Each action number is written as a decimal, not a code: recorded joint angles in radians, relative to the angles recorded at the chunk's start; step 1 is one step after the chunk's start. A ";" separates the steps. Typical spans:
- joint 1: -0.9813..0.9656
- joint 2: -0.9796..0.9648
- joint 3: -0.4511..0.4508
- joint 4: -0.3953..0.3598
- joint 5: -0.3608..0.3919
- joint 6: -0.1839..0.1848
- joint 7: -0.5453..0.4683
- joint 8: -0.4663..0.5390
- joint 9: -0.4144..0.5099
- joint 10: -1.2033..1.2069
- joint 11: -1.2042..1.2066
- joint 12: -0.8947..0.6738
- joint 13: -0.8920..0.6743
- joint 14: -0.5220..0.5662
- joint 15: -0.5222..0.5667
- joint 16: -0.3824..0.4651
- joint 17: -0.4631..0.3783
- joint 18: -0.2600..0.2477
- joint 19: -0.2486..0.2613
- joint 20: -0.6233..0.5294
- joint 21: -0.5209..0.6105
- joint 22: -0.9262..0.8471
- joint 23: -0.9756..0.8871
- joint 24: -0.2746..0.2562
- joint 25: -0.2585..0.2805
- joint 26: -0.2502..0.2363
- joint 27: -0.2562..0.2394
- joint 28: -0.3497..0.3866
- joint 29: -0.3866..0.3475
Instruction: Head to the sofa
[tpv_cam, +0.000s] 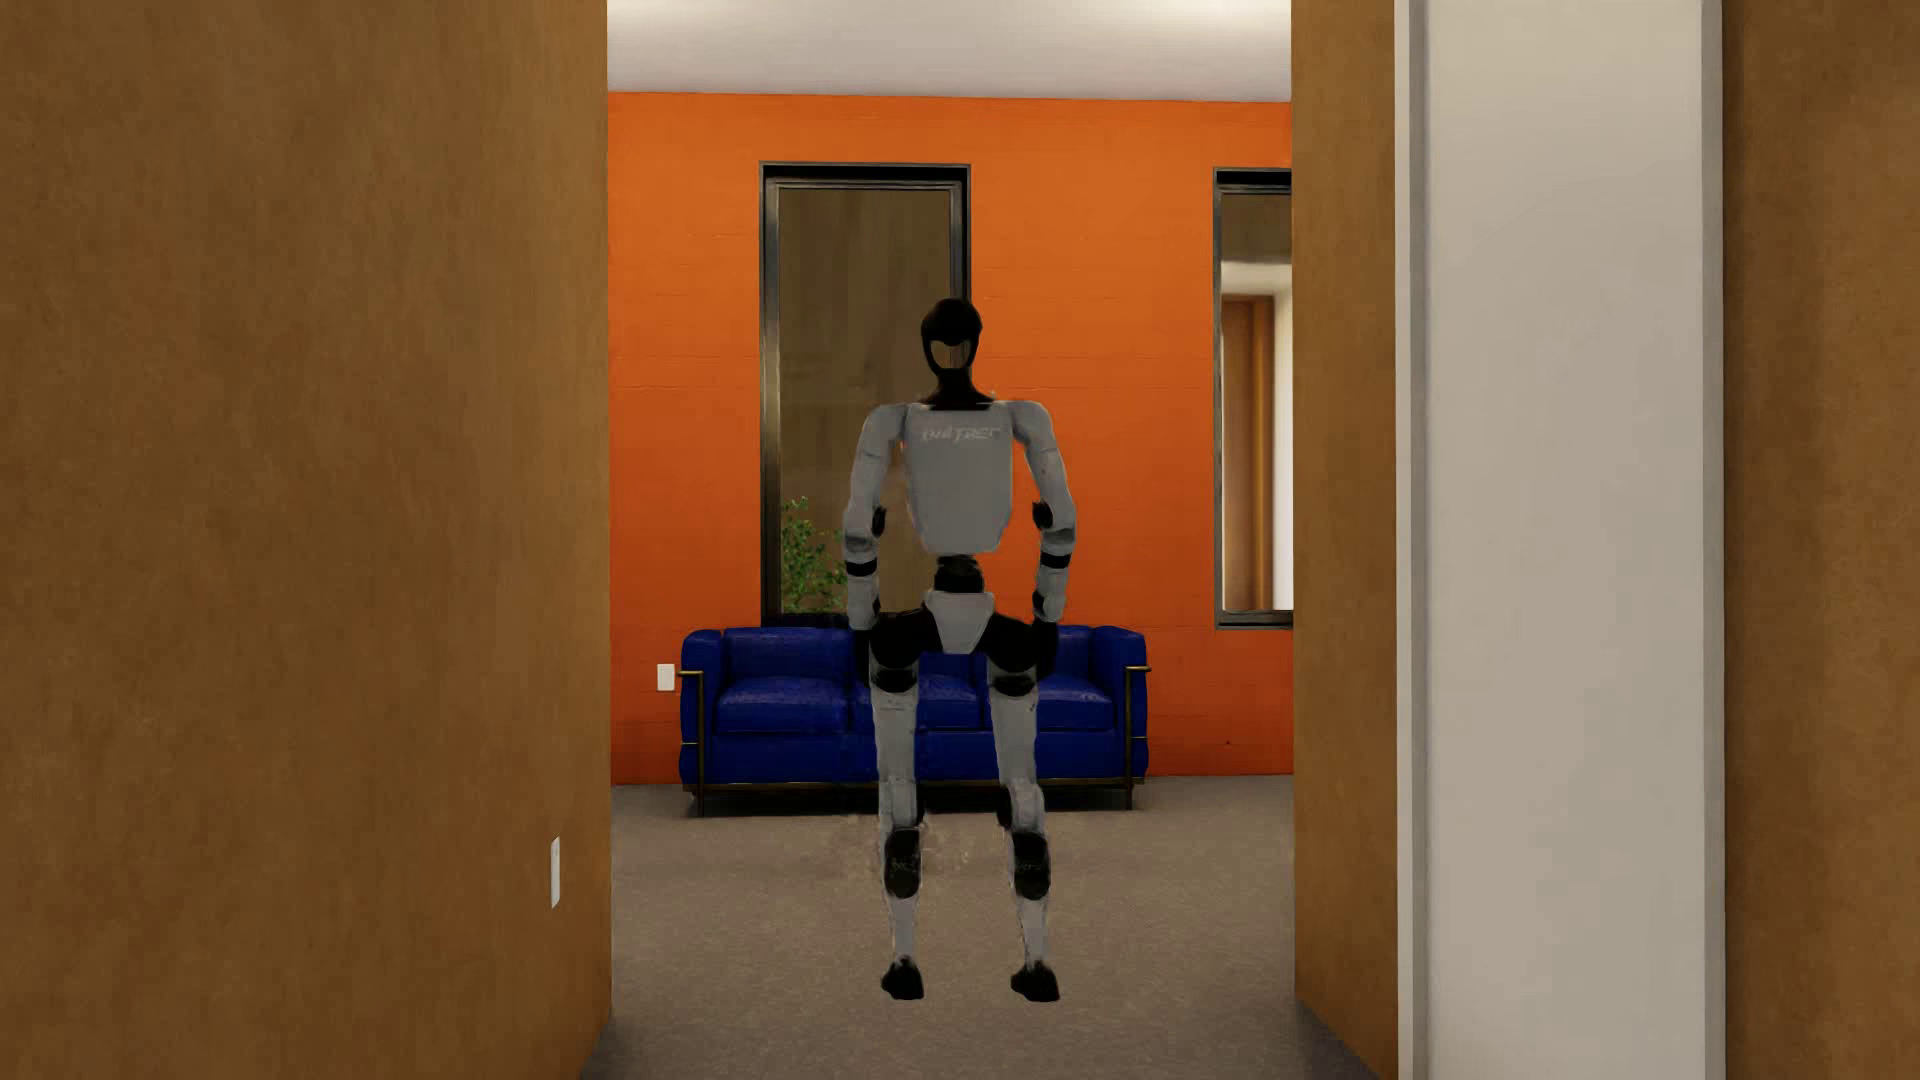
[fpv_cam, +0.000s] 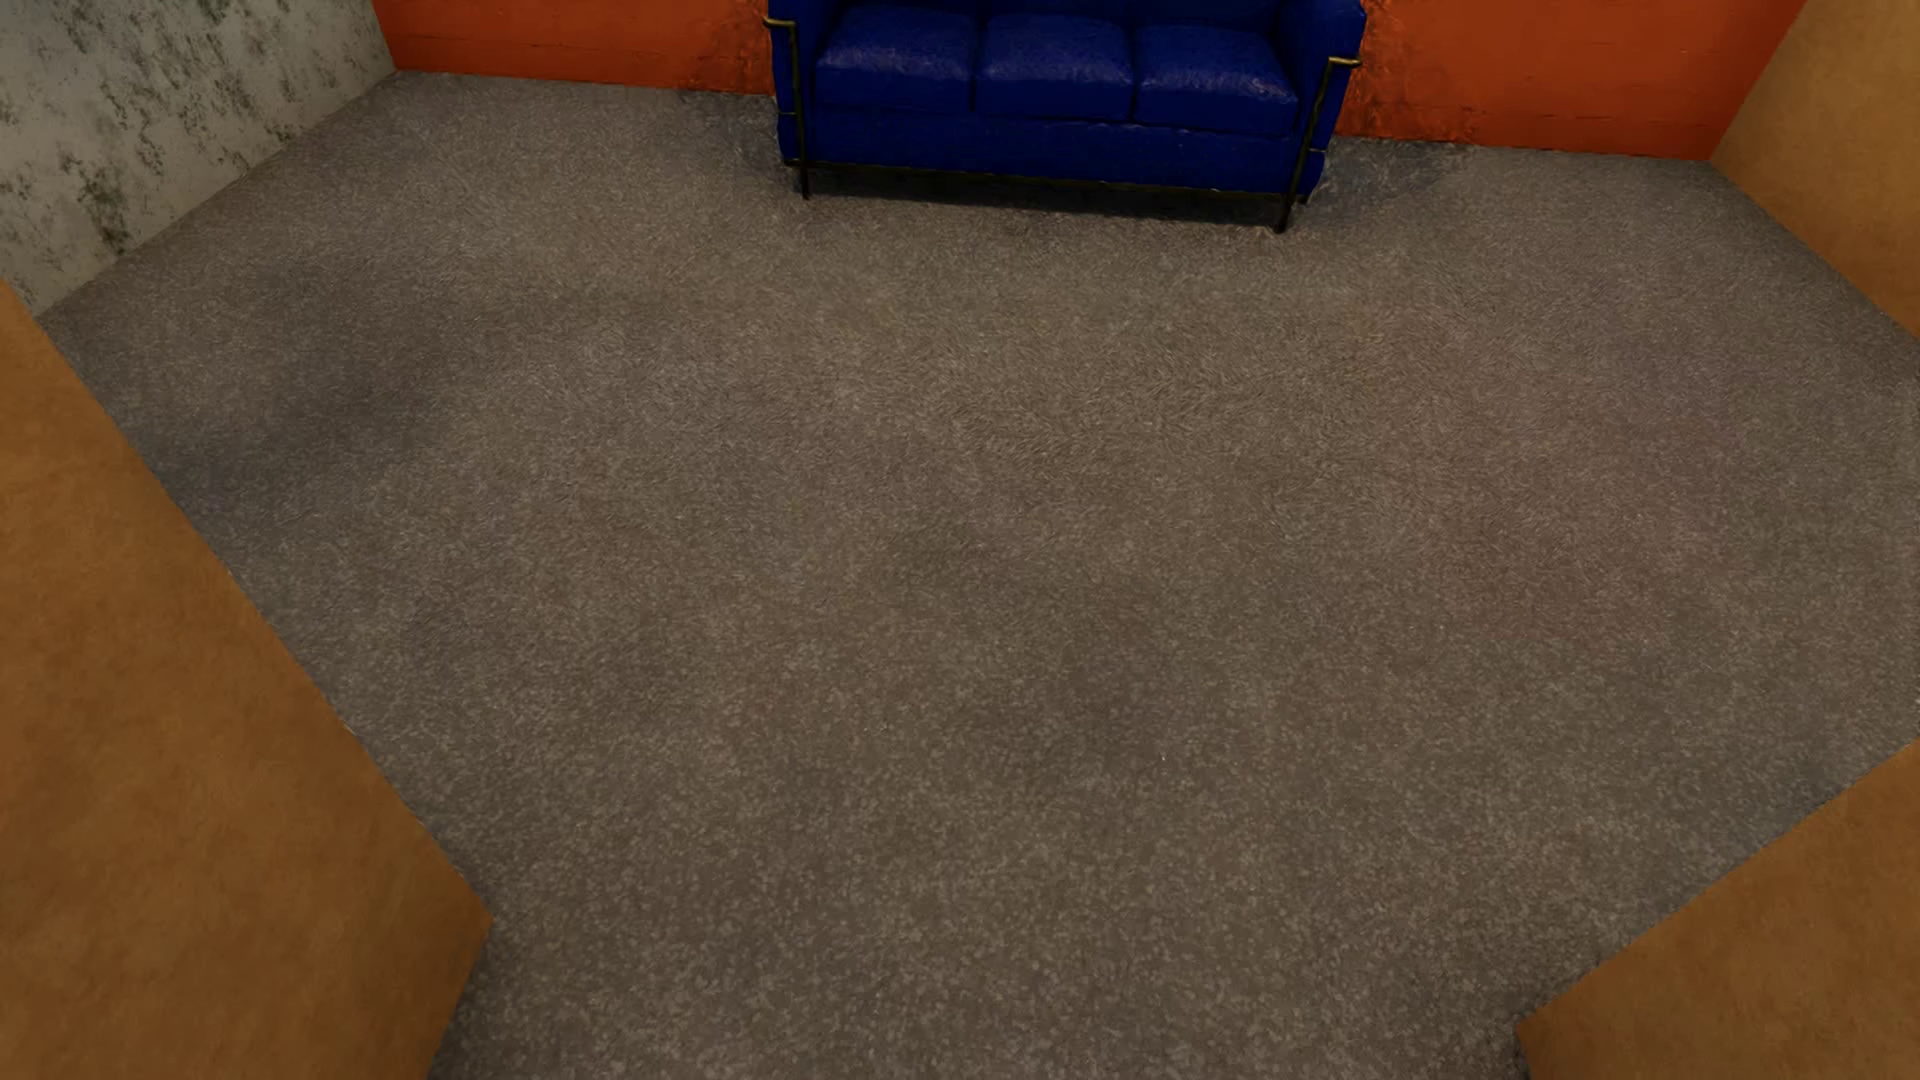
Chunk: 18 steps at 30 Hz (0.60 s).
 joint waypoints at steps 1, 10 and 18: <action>-0.001 0.000 -0.001 0.000 0.000 0.001 0.000 0.000 -0.001 0.001 0.000 -0.001 0.000 0.000 0.000 0.000 -0.001 0.000 0.000 -0.001 0.001 -0.001 -0.001 0.000 0.000 0.000 0.000 0.000 0.000; 0.000 0.002 -0.001 0.000 0.000 0.001 0.000 0.000 -0.002 0.002 0.000 -0.006 -0.006 -0.001 -0.003 0.002 -0.002 0.000 0.000 -0.004 0.002 -0.001 -0.004 0.000 0.000 0.000 0.000 0.000 0.000; -0.038 -0.029 -0.002 -0.004 -0.002 0.000 0.000 0.000 0.002 0.236 -0.004 -0.008 -0.008 -0.141 -0.002 0.002 -0.004 0.000 0.000 -0.007 0.000 0.000 -0.002 0.000 0.000 0.000 0.000 0.000 0.000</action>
